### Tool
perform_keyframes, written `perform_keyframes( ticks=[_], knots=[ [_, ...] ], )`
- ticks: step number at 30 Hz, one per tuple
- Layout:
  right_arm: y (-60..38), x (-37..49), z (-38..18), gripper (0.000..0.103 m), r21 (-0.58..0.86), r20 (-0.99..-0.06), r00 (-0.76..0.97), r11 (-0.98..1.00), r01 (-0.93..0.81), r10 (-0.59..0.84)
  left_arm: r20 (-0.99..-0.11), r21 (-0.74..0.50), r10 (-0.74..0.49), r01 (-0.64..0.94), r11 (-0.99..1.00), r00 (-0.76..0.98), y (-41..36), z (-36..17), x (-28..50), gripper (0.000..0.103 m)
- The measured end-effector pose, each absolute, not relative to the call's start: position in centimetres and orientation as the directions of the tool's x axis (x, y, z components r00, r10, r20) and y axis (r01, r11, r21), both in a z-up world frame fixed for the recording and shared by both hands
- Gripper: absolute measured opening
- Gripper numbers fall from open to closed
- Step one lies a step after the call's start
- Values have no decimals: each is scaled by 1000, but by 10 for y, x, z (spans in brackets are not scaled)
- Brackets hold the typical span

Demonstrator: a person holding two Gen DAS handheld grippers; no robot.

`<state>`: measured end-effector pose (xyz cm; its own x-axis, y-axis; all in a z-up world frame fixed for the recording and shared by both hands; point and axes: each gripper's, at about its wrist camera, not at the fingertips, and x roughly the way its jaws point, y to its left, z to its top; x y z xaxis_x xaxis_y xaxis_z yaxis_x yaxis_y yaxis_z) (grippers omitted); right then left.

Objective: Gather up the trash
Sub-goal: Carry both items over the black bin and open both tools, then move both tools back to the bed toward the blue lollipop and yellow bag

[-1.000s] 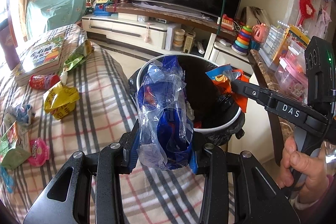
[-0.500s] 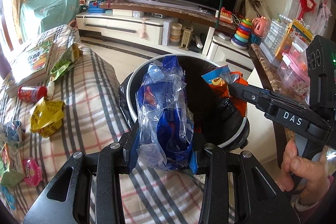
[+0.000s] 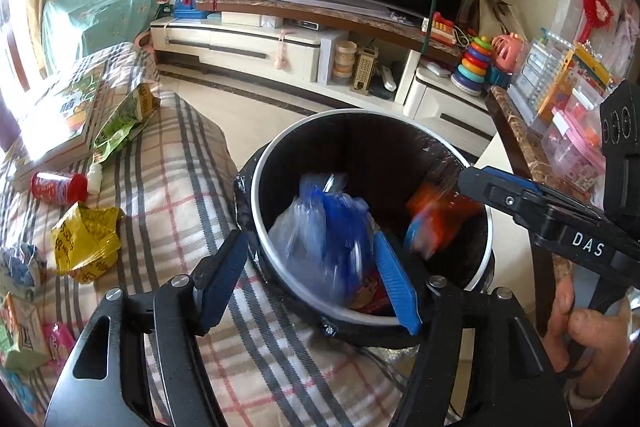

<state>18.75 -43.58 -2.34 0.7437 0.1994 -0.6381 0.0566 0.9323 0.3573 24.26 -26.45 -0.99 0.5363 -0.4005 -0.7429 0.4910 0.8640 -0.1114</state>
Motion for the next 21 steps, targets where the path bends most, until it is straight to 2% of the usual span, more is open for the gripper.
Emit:
perform_keyframes(
  ticks=[6, 11, 15, 21],
  knots=[
    [-432, 178, -18, 71, 380, -613, 761, 924, 52, 210, -729, -128, -397, 458, 879, 557, -248, -9, 231, 73],
    [-415, 166, -13, 90, 393, -589, 775, 919, 26, 230, -724, -149, -384, 413, 898, 573, -225, -13, 214, 76],
    [-397, 159, -12, 93, 405, -582, 770, 914, -2, 259, -706, -127, -339, 360, 924, 621, -201, -17, 194, 81],
    [-366, 155, -19, 95, 444, -579, 748, 895, -42, 323, -711, -138, -305, 300, 944, 633, -160, -24, 177, 82]
  ],
)
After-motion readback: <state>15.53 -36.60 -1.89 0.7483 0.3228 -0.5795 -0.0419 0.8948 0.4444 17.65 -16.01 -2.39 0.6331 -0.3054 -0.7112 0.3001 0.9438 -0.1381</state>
